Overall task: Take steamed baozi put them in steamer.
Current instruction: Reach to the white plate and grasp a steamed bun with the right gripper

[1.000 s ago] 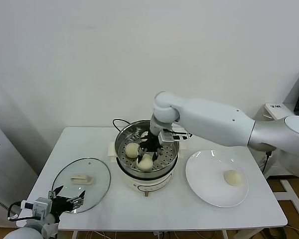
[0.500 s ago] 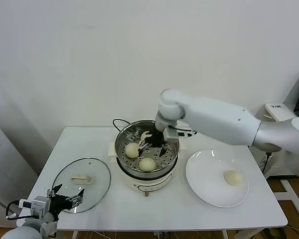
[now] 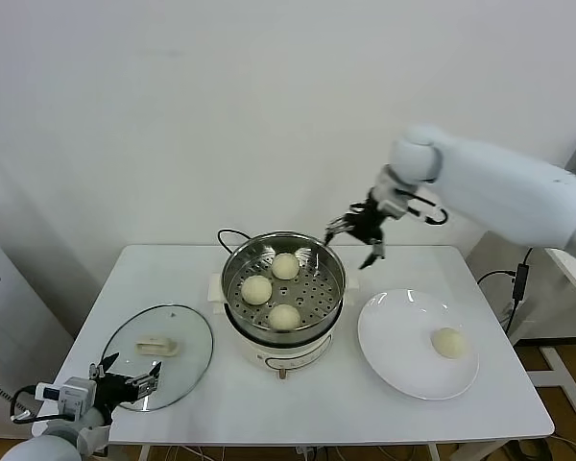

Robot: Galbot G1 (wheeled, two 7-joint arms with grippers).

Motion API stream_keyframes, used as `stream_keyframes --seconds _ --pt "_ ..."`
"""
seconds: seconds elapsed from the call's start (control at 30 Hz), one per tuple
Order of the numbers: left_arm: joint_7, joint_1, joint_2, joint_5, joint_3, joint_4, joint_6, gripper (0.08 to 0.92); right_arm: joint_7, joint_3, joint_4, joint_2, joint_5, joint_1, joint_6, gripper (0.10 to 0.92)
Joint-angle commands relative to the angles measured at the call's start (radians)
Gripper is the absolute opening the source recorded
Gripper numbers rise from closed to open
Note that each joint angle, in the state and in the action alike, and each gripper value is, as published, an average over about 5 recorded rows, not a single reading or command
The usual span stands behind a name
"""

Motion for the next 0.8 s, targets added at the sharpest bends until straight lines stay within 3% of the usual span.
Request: stream_keyframes --seconds 0.03,0.43,0.8 --pt "0.0 -0.004 0.002 0.001 -0.001 0.0 -0.001 0.823 -0.05 -0.165 -0.04 -0.255 0.191 0.041 -0.413 0.823" --pt "-0.002 0.002 0.001 -0.001 -0.004 -0.017 0.005 0.823 -0.085 0.038 -0.134 -0.312 0.036 -0.26 -0.419 0.823" --pt "0.0 0.003 -0.003 -0.001 -0.002 -0.023 0.006 0.823 -0.024 0.171 -0.202 -0.279 -0.057 -0.463 -0.413 0.823"
